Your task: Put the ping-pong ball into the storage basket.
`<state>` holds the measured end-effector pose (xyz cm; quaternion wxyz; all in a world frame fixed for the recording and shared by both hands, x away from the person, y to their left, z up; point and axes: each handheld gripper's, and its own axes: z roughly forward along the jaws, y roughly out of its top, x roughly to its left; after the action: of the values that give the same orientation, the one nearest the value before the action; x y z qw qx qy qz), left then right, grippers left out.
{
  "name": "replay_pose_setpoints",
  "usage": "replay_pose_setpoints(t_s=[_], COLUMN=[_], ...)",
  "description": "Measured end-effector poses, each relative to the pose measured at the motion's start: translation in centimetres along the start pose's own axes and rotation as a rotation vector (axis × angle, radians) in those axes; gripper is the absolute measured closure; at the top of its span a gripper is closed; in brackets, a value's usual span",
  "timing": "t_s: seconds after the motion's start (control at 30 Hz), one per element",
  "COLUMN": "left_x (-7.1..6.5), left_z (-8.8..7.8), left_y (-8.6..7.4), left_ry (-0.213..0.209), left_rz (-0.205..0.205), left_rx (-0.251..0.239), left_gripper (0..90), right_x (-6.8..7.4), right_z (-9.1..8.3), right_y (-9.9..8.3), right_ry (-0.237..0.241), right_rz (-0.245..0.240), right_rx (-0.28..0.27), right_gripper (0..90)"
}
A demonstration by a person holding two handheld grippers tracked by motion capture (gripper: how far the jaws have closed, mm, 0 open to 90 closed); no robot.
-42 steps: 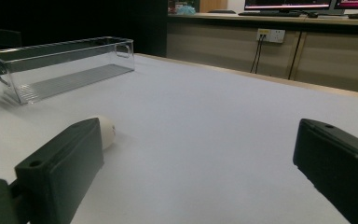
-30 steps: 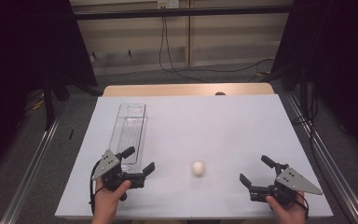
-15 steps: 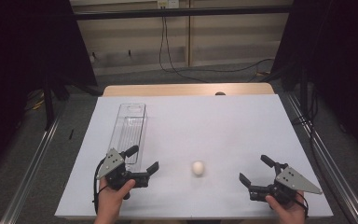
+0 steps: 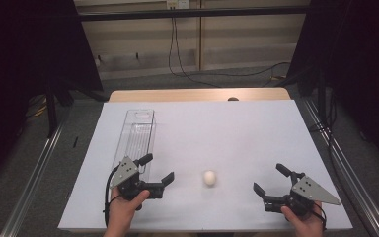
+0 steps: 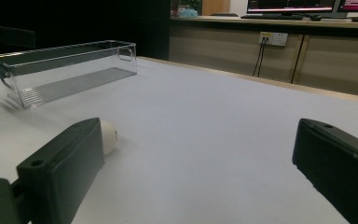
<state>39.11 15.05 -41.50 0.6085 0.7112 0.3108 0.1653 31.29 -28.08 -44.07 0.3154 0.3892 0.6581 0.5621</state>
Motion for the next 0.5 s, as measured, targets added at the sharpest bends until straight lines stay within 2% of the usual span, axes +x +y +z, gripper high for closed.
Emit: replay_pose_setpoints(t_s=[0.03,0.1,0.13,0.2,0.23,0.27,0.37,0.4,0.43,0.5], left_x=[0.0,-0.3,-0.2,-0.4,-0.3,-0.5,-0.7,-0.6,-0.6,-0.9], left_z=[0.0,0.5,0.5,0.8,0.7,0.9,1.1,1.1,1.1,1.4], left_y=[0.1,0.1,0.1,0.1,0.2,0.2,0.2,0.2,0.2,0.2], left_ry=[-0.007,-0.009,-0.015,-0.018,-0.020,-0.022,-0.022,-0.030,-0.030,-0.033], left_rz=[0.017,0.008,0.029,0.009,0.034,0.020,0.013,0.034,0.034,0.009], left_rx=[0.016,0.010,0.029,0.016,0.036,0.020,0.022,0.039,0.039,0.027], left_gripper=[1.8,1.8,1.8,1.8,1.8,1.8,1.8,1.8,1.8,1.8], right_x=[0.0,0.0,0.0,0.0,0.0,0.0,0.0,0.0,0.0,0.0], right_z=[0.0,0.0,0.0,0.0,0.0,0.0,0.0,0.0,0.0,0.0], right_y=[0.0,0.0,0.0,0.0,0.0,0.0,0.0,0.0,0.0,0.0], right_ry=[0.000,0.000,-0.001,-0.002,0.001,-0.001,0.004,0.001,0.001,0.004], right_rz=[0.004,0.006,0.008,0.007,0.006,0.008,0.005,0.007,0.007,0.006], right_rx=[0.003,0.000,-0.001,-0.001,0.000,-0.001,0.002,0.001,0.001,0.003], right_gripper=[1.8,1.8,1.8,1.8,1.8,1.8,1.8,1.8,1.8,1.8])
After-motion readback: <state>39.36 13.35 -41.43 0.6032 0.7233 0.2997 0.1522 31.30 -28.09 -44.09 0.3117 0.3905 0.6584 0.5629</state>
